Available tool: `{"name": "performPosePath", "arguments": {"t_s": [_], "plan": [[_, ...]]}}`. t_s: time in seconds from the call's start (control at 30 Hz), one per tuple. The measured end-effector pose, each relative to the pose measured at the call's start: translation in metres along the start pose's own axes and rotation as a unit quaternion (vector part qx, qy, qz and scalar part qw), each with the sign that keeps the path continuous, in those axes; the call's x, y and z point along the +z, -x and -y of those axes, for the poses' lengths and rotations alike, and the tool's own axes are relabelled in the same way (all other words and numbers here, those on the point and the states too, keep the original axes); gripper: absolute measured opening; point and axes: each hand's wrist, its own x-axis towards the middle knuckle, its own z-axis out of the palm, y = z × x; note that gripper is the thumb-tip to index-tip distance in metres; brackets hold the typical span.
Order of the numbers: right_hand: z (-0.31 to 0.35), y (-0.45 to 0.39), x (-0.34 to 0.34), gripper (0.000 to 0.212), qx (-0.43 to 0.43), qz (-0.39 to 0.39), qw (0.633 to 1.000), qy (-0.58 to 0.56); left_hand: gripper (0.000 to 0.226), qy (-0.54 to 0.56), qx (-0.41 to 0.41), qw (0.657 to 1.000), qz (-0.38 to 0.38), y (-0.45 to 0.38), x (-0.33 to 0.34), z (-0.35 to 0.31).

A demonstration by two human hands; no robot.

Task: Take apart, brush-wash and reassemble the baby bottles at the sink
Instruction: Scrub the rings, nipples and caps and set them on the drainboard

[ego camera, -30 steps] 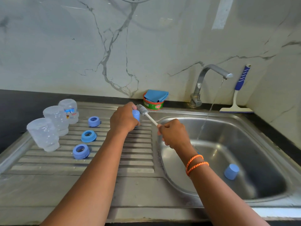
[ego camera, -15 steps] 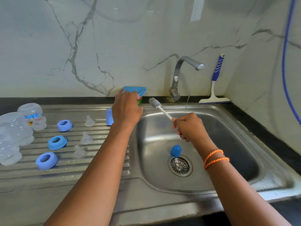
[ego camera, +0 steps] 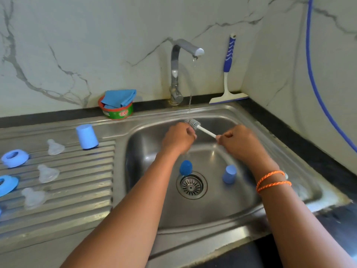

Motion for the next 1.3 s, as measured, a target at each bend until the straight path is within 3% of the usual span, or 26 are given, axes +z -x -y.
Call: {"name": "performPosePath", "arguments": {"t_s": [0.17, 0.27, 0.37, 0.53, 0.7, 0.8, 0.9, 1.0, 1.07, 1.13, 1.23, 1.3], "plan": [[-0.006, -0.005, -0.004, 0.030, 0.000, -0.031, 0.997, 0.075, 0.023, 0.042, 0.006, 0.975, 0.219, 0.001, 0.055, -0.012], [-0.007, -0.007, -0.004, 0.030, 0.003, -0.044, 0.994, 0.105, 0.058, -0.008, 0.044, 0.953, 0.300, 0.012, 0.083, -0.034], [-0.006, -0.007, -0.005, 0.032, 0.004, -0.056, 0.991, 0.125, 0.068, -0.046, 0.074, 0.943, 0.322, 0.018, 0.110, -0.044], [-0.004, -0.003, -0.008, 0.034, -0.006, -0.076, 0.989, 0.124, 0.020, -0.024, 0.046, 0.970, 0.239, 0.011, 0.112, -0.029], [0.001, -0.002, -0.010, 0.033, -0.017, -0.125, 0.988, 0.095, 0.019, 0.213, -0.100, 0.963, 0.134, -0.010, 0.047, -0.022], [0.005, 0.001, -0.010, 0.033, -0.027, -0.133, 0.989, 0.063, 0.013, 0.340, -0.165, 0.925, 0.036, -0.015, 0.009, -0.015], [0.010, 0.007, -0.009, 0.040, -0.042, -0.114, 0.992, 0.025, 0.027, 0.400, -0.168, 0.900, -0.044, -0.011, -0.004, -0.005], [0.012, 0.009, -0.008, 0.035, -0.050, -0.086, 0.995, 0.013, 0.048, 0.452, -0.142, 0.879, -0.050, -0.003, -0.003, -0.007], [0.013, 0.010, -0.010, 0.030, -0.049, -0.080, 0.996, 0.008, 0.040, 0.494, -0.133, 0.859, -0.025, -0.001, -0.003, -0.014], [0.013, 0.010, -0.011, 0.028, -0.047, -0.080, 0.996, -0.002, 0.029, 0.560, -0.139, 0.816, -0.005, 0.000, -0.003, -0.021], [0.014, 0.011, -0.012, 0.027, -0.047, -0.079, 0.996, -0.016, 0.020, 0.707, -0.174, 0.685, 0.014, 0.001, -0.001, -0.027], [0.014, 0.011, -0.012, 0.026, -0.047, -0.078, 0.996, -0.019, 0.027, 0.759, -0.192, 0.622, 0.008, 0.001, 0.002, -0.026]]}}
